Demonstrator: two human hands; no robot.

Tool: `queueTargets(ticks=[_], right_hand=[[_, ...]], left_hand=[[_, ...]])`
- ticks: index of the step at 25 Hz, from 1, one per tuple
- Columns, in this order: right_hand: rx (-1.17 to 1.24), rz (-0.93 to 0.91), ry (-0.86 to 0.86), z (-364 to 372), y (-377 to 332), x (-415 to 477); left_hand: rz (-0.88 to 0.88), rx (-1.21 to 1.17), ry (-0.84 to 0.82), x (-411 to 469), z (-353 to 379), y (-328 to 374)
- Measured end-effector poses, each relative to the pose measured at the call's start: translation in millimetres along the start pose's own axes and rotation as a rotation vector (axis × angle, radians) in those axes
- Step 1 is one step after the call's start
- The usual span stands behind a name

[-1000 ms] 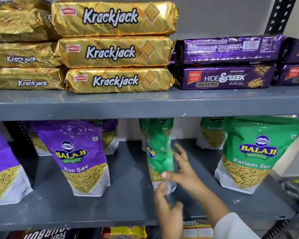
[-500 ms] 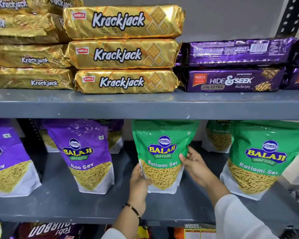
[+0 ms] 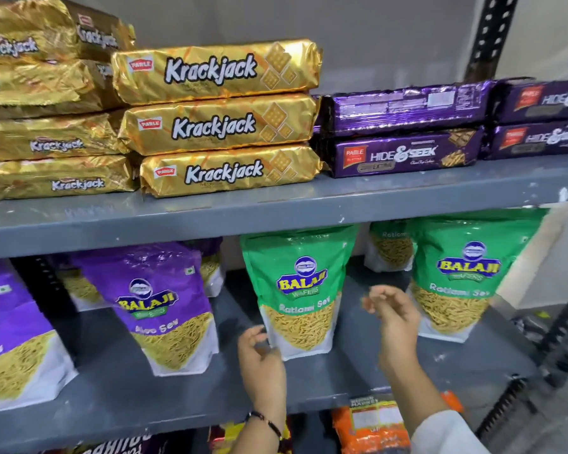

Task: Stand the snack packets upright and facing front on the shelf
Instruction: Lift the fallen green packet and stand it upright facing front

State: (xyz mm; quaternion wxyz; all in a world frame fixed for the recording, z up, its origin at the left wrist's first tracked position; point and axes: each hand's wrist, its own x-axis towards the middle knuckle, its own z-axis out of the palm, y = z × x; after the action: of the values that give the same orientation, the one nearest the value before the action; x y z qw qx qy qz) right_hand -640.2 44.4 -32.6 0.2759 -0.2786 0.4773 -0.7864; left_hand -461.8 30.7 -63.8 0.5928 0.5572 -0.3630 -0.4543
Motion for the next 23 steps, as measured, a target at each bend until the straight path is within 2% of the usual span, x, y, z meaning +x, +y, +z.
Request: queueTargets(ticks=[3, 6, 9, 13, 16, 20, 23], right_hand=[[0.052, -0.008, 0.046, -18.7, -22.1, -6.2], [0.174, 0.083, 0.000, -49.1, -40.5, 6.0], [0.274, 0.127, -0.012, -94.4, -55.4, 25.7], [0.319, 0.150, 0.005, -160.6, -59.5, 65.4], [0.235, 0.214, 0.072, -204.3, -49.0, 90.3], [0.048, 0.401, -0.106, -228.0, -41.3, 106.8], [-0.069, 0.472, -0.234, -233.9, -29.9, 112.2]], left_hand=[[0.071, -0.006, -0.220, -34.5, 24.4, 9.5], [0.036, -0.048, -0.495, -57.9, 58.2, 26.1], [-0.008, -0.082, -0.658, -69.3, 96.1, 28.3], [-0.029, -0.109, -0.664, -79.8, 152.4, 12.8], [-0.044, -0.107, -0.635, -85.4, 189.8, -0.7], [-0.050, 0.002, -0.643, -90.6, 224.2, -17.8], [-0.085, 0.010, -0.639, -92.2, 232.8, -23.3]])
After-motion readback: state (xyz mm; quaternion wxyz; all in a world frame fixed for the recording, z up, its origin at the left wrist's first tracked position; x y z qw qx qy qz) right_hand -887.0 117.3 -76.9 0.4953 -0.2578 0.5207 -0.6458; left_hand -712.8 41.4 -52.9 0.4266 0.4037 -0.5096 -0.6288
